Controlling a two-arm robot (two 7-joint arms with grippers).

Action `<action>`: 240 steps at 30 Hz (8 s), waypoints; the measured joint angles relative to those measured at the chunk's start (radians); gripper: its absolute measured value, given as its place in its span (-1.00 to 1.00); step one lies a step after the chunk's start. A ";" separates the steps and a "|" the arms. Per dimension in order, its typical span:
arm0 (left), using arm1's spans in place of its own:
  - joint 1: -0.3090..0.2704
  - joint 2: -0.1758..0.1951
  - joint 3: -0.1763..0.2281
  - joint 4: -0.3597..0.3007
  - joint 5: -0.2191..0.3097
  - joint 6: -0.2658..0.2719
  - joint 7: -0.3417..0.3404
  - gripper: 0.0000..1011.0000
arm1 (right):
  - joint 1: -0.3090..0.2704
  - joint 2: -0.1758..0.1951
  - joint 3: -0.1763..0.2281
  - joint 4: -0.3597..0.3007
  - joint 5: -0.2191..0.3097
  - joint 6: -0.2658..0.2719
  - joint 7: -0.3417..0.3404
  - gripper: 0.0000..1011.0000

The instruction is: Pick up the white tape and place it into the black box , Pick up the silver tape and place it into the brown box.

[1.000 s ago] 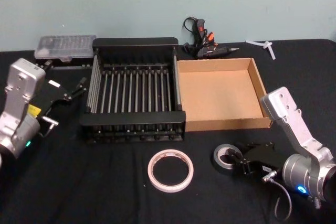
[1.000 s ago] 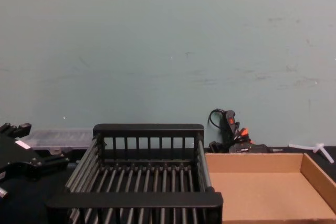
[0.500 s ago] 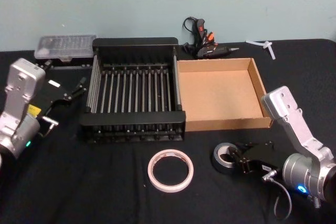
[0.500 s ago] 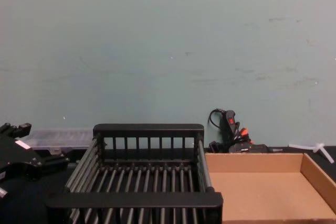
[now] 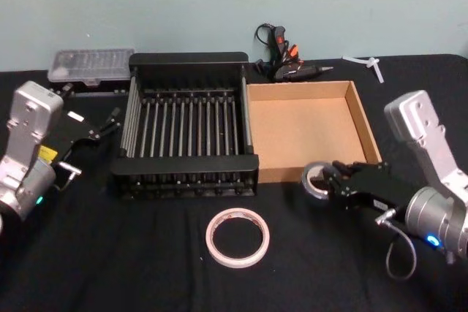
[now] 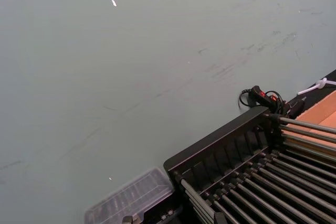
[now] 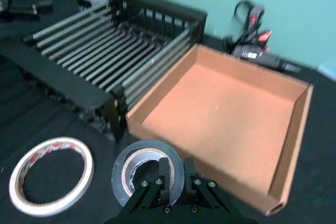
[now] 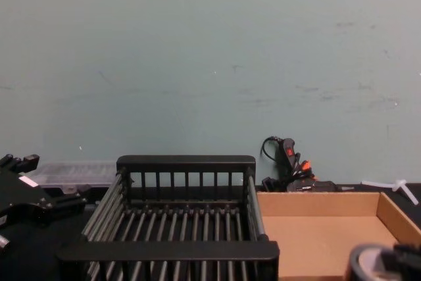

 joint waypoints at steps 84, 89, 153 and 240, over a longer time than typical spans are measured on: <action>0.000 0.000 0.000 0.000 0.000 0.000 0.000 0.98 | 0.472 -0.231 -0.084 0.689 -0.297 -0.373 0.034 0.45; 0.000 0.000 0.000 0.000 0.000 0.000 0.000 0.98 | 0.472 -0.231 -0.084 0.688 -0.297 -0.373 0.034 0.74; 0.000 0.000 0.000 0.000 0.000 0.000 0.000 0.98 | 0.067 -0.086 -0.081 -0.002 -0.125 0.152 0.096 0.98; 0.000 0.000 0.000 0.000 0.000 0.000 0.000 0.98 | 0.189 -0.200 -0.215 0.135 -0.261 0.311 0.186 0.98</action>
